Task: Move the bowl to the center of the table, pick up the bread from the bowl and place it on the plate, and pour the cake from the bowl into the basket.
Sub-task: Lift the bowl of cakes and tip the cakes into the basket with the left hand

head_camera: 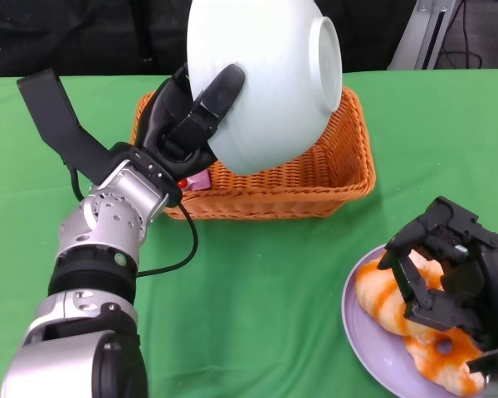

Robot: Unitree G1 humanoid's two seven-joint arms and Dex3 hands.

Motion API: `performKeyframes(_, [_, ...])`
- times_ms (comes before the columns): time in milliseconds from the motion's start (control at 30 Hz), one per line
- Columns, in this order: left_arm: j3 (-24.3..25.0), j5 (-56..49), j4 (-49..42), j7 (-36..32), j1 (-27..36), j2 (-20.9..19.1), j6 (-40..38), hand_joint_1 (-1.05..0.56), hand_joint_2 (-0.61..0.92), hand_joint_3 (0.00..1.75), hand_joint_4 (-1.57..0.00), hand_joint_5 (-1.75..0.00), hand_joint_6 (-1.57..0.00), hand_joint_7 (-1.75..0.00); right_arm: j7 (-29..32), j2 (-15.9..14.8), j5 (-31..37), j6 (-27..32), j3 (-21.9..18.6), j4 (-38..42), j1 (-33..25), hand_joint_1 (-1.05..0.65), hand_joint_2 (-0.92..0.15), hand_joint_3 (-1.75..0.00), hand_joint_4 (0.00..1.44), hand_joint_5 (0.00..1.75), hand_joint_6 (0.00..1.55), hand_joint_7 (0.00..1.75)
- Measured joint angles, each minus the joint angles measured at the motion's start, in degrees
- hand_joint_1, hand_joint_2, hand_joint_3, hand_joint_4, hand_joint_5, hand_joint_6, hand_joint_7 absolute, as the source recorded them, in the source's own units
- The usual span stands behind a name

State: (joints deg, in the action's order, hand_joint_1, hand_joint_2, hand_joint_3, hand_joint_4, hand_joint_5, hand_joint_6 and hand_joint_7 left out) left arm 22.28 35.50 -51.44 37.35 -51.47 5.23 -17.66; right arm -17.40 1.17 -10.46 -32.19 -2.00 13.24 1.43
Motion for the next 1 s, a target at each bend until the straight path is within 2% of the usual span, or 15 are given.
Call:
performKeyframes(233, [1.13,1.13,-0.4,0.12,-0.11,-0.11,-3.7,-0.11,0.69,0.93,-0.69,-1.74,-0.82,-1.54,-0.16,-0.01,0.0,-0.45,0.18,0.04,0.0,0.01,-0.56,-1.08,0.82,1.58,0.71,1.3])
performKeyframes(433, [3.21,3.35,-1.9,0.18,-1.52,-0.38,-9.07,-0.16,0.82,0.69,-0.64,-1.75,-0.77,-1.56,-0.23,-0.02,0.01,-0.52,0.26,0.15,0.0,0.01,-0.56,-1.06,0.82,1.56,0.72,1.3])
performKeyframes(633, [4.29,4.65,-2.03,0.23,-2.49,-0.44,-10.78,-0.16,0.8,0.67,-0.63,-1.75,-0.73,-1.61,-0.26,-0.02,-0.04,-0.57,0.27,0.16,0.01,0.03,-0.57,-1.06,0.82,1.56,0.72,1.31])
performKeyframes(733, [4.42,4.93,-2.22,0.23,-2.51,-0.45,-11.14,-0.17,0.79,0.66,-0.63,-1.75,-0.72,-1.62,-0.22,-0.02,0.03,-0.79,0.27,0.59,0.14,0.02,-0.52,-1.12,0.84,1.55,0.73,1.29])
performKeyframes(1000, [4.53,4.99,-2.5,0.36,-2.57,-0.45,-11.32,-0.17,0.82,0.65,-0.63,-1.75,-0.72,-1.61,-0.18,-0.02,0.03,-0.86,0.29,1.14,0.24,0.04,-0.51,-1.14,0.83,1.56,0.74,1.3])
